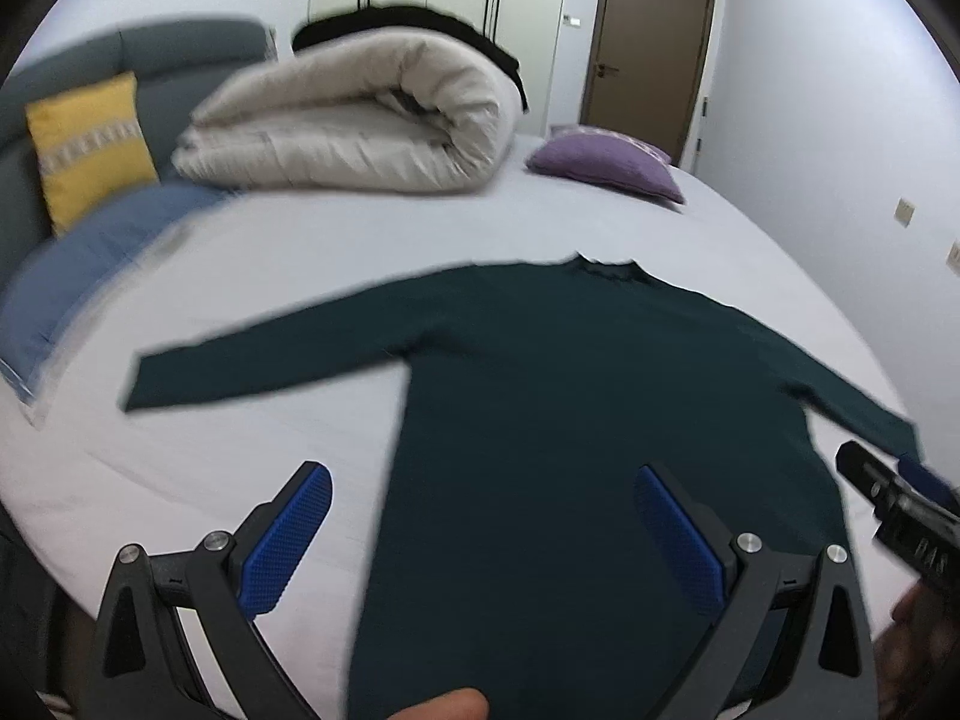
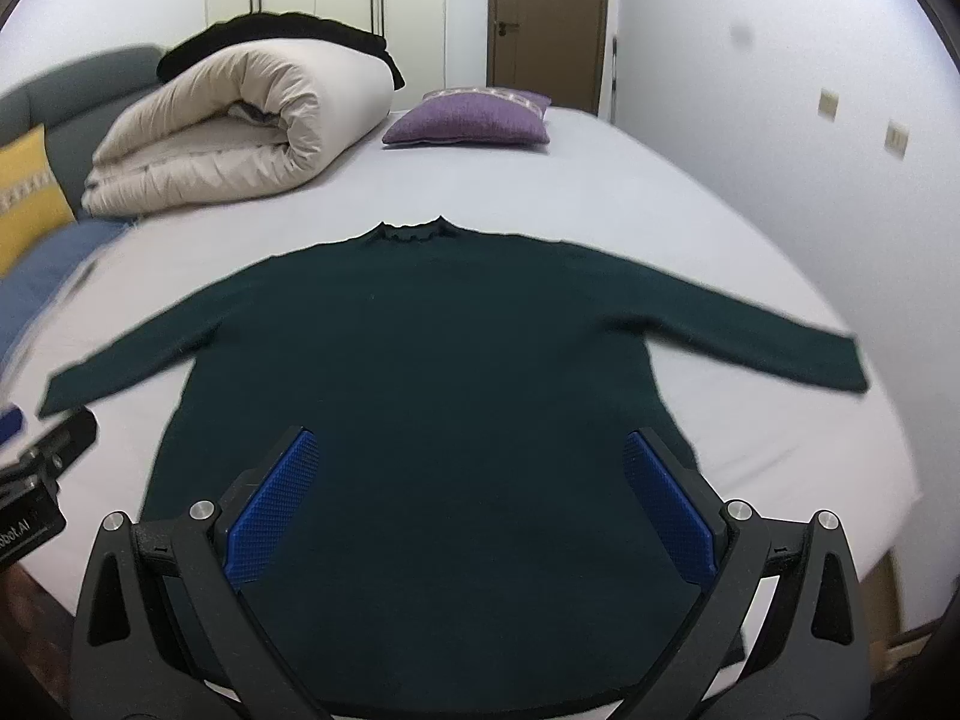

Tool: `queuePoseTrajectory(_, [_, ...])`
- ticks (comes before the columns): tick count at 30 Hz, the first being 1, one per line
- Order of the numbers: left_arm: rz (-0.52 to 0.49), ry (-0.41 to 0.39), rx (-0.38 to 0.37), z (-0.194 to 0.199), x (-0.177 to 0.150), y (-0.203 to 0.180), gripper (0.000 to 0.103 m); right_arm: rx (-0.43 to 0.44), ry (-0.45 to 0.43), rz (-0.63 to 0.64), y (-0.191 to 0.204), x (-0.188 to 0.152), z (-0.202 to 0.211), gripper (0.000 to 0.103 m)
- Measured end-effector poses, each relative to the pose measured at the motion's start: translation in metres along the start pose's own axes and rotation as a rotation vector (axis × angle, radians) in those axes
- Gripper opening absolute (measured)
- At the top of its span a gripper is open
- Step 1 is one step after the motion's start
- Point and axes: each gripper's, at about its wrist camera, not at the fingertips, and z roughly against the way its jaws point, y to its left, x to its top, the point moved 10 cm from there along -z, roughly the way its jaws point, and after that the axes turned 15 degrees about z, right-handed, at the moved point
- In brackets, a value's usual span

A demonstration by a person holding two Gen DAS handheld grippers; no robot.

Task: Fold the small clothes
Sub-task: 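Grasp the sweater sleeve cuff with the right gripper and lift it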

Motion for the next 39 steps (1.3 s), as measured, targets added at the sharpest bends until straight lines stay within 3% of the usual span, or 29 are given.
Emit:
queuePoseTrajectory(2, [0.014, 0.021, -0.015, -0.009, -0.001, -0.003, 0.103, 0.041, -0.011, -0.067, -0.025, -0.003, -0.008, 0.103])
queuePoseTrajectory(6, [-0.016, 0.071, -0.035, -0.037, -0.007, -0.019, 0.103, 0.118, -0.057, -0.36, -0.133, -0.025, -0.033, 0.103])
queuePoseTrajectory(11, [-0.031, 0.099, -0.058, -0.071, -0.009, -0.045, 0.103, 0.093, -0.064, -0.826, -0.307, -0.099, -0.08, 0.095])
queuePoseTrajectory(14, [-0.026, 0.088, -0.1, -0.09, -0.007, -0.067, 0.103, 0.076, -0.077, -1.037, -0.381, -0.143, -0.101, 0.087])
queuePoseTrajectory(18, [-0.061, 0.186, -0.088, -0.12, -0.014, -0.096, 0.103, 0.088, -0.12, -1.205, -0.445, -0.177, -0.127, 0.084])
queuePoseTrajectory(21, [-0.057, 0.222, -0.144, -0.134, -0.015, -0.116, 0.103, 0.102, -0.176, -1.239, -0.473, -0.175, -0.139, 0.073])
queuePoseTrajectory(23, [-0.053, 0.229, -0.156, -0.142, -0.014, -0.124, 0.103, 0.117, -0.184, -1.245, -0.486, -0.172, -0.152, 0.055])
queuePoseTrajectory(25, [-0.034, 0.254, -0.189, -0.15, -0.014, -0.13, 0.102, 0.111, -0.156, -1.238, -0.495, -0.173, -0.166, 0.028])
queuePoseTrajectory(27, [-0.02, 0.263, -0.206, -0.158, -0.01, -0.13, 0.1, 0.097, -0.126, -1.21, -0.5, -0.174, -0.176, 0.016])
queuePoseTrajectory(31, [0.03, 0.289, -0.245, -0.168, -0.001, -0.125, 0.097, 0.039, -0.077, -1.099, -0.509, -0.158, -0.181, 0.008])
queuePoseTrajectory(33, [0.085, 0.302, -0.278, -0.171, 0.005, -0.118, 0.096, 0.021, -0.063, -1.031, -0.5, -0.135, -0.182, 0.008])
queuePoseTrajectory(36, [0.144, 0.31, -0.303, -0.173, 0.016, -0.104, 0.095, 0.029, -0.036, -0.88, -0.465, -0.071, -0.186, 0.008])
queuePoseTrajectory(39, [0.179, 0.293, -0.311, -0.172, 0.029, -0.089, 0.095, 0.088, -0.028, -0.664, -0.392, 0.006, -0.2, 0.008])
